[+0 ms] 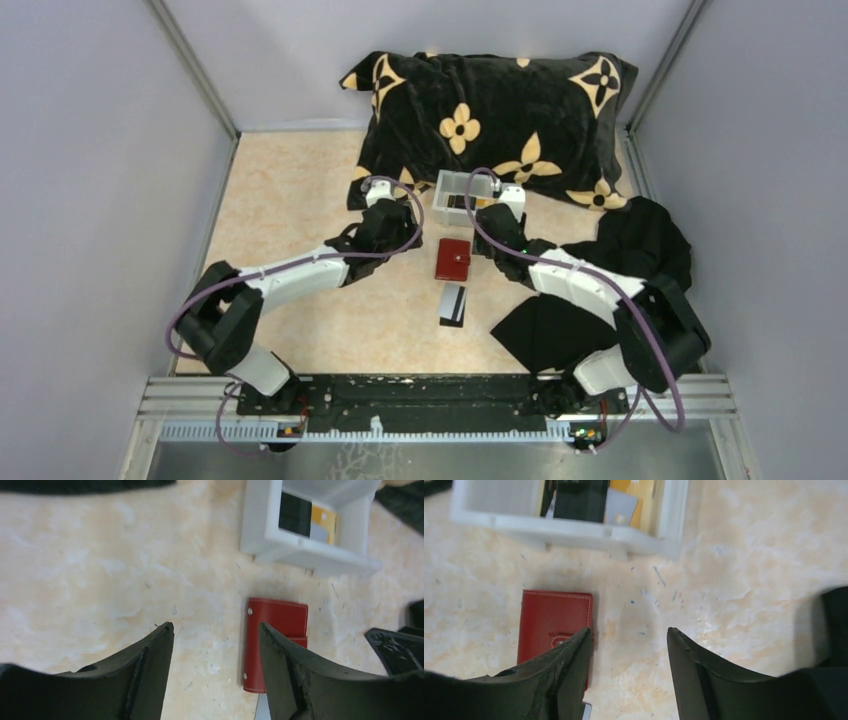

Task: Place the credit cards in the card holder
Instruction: Adjust the card holder at the center of the board, then reset both arms

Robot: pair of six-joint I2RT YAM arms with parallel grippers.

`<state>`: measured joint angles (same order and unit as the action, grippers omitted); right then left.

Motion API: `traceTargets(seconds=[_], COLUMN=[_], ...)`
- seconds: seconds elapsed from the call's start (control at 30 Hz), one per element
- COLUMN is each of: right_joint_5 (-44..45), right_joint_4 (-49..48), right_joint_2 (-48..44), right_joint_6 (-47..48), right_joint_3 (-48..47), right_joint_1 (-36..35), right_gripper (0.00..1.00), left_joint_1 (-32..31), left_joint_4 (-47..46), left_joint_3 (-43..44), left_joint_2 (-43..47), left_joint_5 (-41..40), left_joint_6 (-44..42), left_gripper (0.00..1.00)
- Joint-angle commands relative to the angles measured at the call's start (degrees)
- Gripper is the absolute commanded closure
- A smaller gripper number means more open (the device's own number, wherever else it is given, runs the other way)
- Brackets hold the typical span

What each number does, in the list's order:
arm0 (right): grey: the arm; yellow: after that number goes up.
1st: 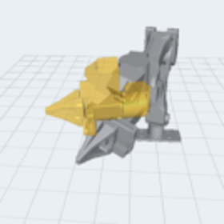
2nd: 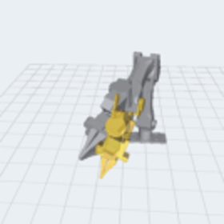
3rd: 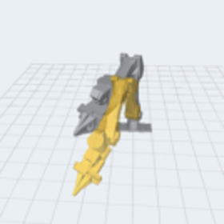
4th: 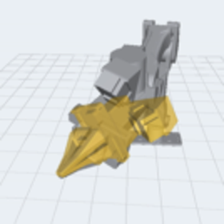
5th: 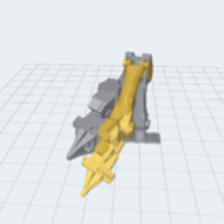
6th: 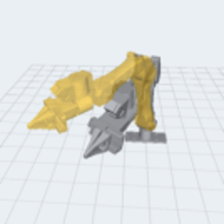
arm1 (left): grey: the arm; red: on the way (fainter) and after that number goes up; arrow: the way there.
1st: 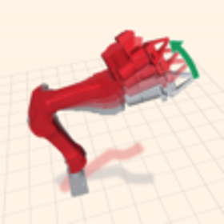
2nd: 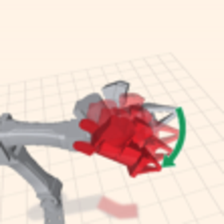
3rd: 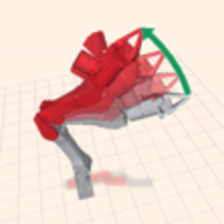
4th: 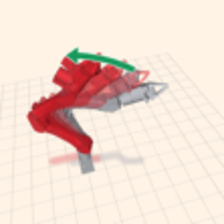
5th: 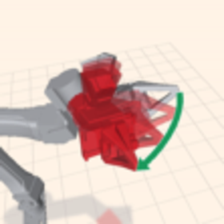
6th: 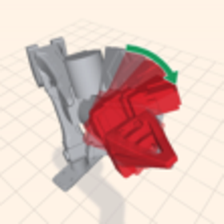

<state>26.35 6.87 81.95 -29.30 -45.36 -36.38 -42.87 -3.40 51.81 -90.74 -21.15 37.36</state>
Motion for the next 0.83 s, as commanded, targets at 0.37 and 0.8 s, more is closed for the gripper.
traceTargets(seconds=[0.37,0.8], right_joint_5=[11.2,22.1], right_joint_4=[3.3,7.0], right_joint_2=[-16.7,-18.3], right_joint_6=[-1.3,-3.5], right_joint_3=[3.4,3.8], right_joint_1=[1.0,1.0], right_gripper=[0.13,0.1], left_joint_1=[4.6,4.6], left_joint_4=[-3.9,-9.6], left_joint_3=[-7.7,-15.9], left_joint_2=[15.2,22.7], left_joint_5=[-10.7,-15.7], left_joint_6=[-9.9,-10.0], left_gripper=[0.0,0.0])
